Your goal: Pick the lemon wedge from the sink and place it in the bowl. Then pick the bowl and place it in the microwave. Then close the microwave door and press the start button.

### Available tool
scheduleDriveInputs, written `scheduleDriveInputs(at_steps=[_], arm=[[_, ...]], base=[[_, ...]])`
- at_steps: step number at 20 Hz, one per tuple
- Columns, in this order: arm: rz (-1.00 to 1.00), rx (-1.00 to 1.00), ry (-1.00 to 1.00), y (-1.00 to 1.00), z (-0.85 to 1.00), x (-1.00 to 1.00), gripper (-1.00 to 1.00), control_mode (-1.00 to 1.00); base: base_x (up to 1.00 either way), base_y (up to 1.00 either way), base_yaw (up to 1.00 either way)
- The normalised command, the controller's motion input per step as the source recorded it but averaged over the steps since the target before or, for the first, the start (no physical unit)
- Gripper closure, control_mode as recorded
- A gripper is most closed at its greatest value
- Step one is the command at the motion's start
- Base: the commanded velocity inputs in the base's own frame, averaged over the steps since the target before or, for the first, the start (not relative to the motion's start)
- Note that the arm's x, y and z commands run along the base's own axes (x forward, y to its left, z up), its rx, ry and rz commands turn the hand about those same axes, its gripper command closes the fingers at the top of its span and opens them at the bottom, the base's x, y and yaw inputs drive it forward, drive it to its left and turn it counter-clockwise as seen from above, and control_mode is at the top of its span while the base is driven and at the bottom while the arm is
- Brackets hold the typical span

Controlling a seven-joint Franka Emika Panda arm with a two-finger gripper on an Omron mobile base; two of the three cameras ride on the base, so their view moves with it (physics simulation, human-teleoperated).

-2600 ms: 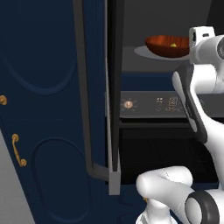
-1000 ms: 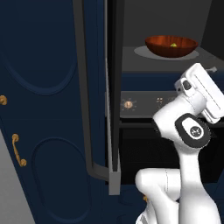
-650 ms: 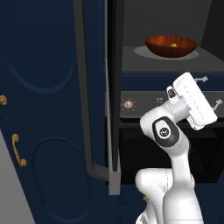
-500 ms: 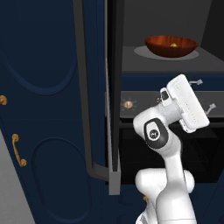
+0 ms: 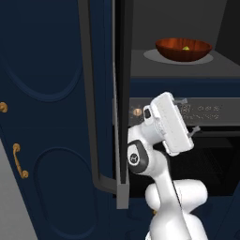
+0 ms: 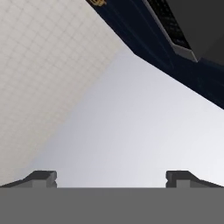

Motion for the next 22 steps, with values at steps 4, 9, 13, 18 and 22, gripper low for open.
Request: scheduleDriveInputs(at_steps=[4,9,13,18,22], arm=[[0.0,-0.1,0.1,0.28,-0.56,-0.24,-1.0,-1.0],[0.0,0.0,0.24,0.62,-0.06,-0.32,-1.0,-1.0],[0.0,0.0,0.31,0.68,-0.07,-0.13,-1.0,-1.0],[0.0,0.04,0.08,0.18,-0.32,-0.27,-1.0,-1.0],[0.05,0.15,0.09,0.68,-0.03,0.03,-1.0,-1.0]], base=[[0.0,0.0,0.0],[0.0,0.0,0.0],[0.0,0.0,0.0],[0.0,0.0,0.0],[0.0,0.0,0.0]])
